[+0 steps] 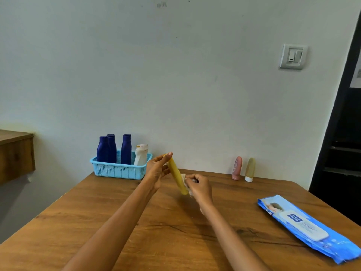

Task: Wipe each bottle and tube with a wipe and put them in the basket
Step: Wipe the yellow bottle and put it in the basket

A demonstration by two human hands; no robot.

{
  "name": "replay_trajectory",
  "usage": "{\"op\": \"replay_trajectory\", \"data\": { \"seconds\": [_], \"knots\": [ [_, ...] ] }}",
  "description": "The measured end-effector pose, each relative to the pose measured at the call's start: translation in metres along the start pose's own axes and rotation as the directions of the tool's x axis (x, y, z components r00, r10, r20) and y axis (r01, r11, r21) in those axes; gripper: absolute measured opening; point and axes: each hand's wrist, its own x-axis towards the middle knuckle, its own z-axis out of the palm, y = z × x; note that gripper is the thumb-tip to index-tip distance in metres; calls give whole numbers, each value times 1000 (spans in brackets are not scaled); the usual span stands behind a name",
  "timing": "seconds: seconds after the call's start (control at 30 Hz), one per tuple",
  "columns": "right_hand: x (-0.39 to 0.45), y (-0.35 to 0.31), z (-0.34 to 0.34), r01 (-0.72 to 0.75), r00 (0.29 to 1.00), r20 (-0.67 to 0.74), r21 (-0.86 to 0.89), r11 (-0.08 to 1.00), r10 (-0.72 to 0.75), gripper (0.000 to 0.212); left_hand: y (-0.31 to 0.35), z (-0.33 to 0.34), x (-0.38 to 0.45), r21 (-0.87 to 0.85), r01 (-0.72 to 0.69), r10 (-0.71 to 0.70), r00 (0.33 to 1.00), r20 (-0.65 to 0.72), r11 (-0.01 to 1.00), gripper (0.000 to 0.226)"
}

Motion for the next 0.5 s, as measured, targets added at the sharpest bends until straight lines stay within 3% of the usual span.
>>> {"op": "replay_trajectory", "data": {
  "seconds": [0.13, 0.3, 0.4, 0.5],
  "knots": [
    [6, -1, -8, -39, 999, -10, -31, 999, 39, 14, 6, 7, -1, -42, 12, -12, 1000, 8, 999, 49],
    [4, -17, -3, 137, 990, -46, 16, 990, -136, 20, 5, 17, -7, 41, -17, 13, 994, 111, 999, 57],
    [2, -29, -1, 264, 964, -67, 122, 957, -257, 15, 13, 17, -5, -9, -48, 49, 997, 66, 999, 46],
    [0, -27, -2, 294, 952, 54, 103, 950, -300, 17, 20, 12, -2, -35, -91, 91, 996, -2, 995, 40]
  ]
}}
